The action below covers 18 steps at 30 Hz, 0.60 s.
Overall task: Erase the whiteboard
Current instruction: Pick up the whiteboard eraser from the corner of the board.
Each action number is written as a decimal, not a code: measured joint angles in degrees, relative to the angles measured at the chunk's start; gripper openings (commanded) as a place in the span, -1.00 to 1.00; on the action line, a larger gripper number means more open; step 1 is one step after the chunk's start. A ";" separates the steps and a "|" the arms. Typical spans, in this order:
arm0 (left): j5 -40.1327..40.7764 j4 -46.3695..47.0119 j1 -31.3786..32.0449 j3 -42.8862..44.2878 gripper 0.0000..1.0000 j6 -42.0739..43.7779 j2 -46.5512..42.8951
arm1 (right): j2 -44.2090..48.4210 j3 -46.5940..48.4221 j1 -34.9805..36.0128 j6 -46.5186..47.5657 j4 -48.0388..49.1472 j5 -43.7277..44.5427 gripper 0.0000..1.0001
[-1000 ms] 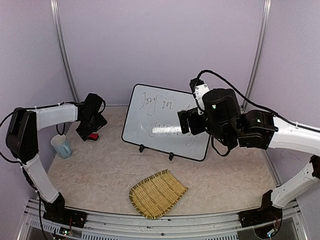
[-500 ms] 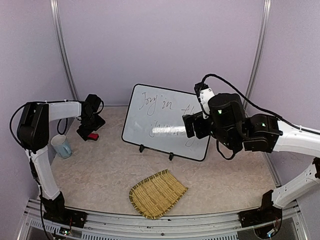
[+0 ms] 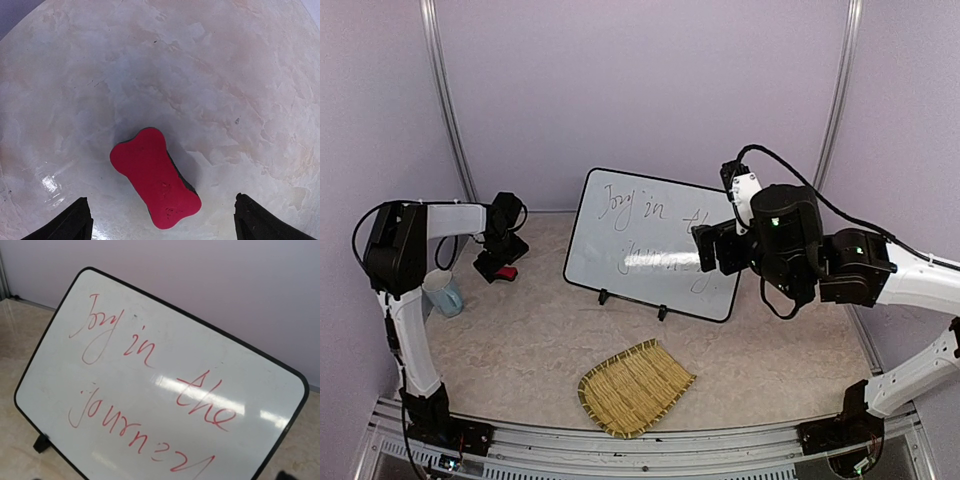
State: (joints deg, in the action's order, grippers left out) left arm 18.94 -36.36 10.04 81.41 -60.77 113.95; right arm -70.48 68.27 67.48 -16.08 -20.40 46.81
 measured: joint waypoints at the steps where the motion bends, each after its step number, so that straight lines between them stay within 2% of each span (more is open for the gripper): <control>1: 0.07 -0.02 0.00 0.42 0.92 0.20 0.70 | 0.00 0.00 0.00 -0.07 0.13 -0.02 1.00; 18: 1.66 0.33 -1.14 5.84 0.92 3.72 7.13 | -0.66 -0.76 0.00 -1.62 1.42 -0.31 1.00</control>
State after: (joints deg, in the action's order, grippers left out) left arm 20.60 -36.03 8.91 87.24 -57.06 121.08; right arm -71.13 67.51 67.48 -17.69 -18.98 46.50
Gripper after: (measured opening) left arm 0.961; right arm 0.997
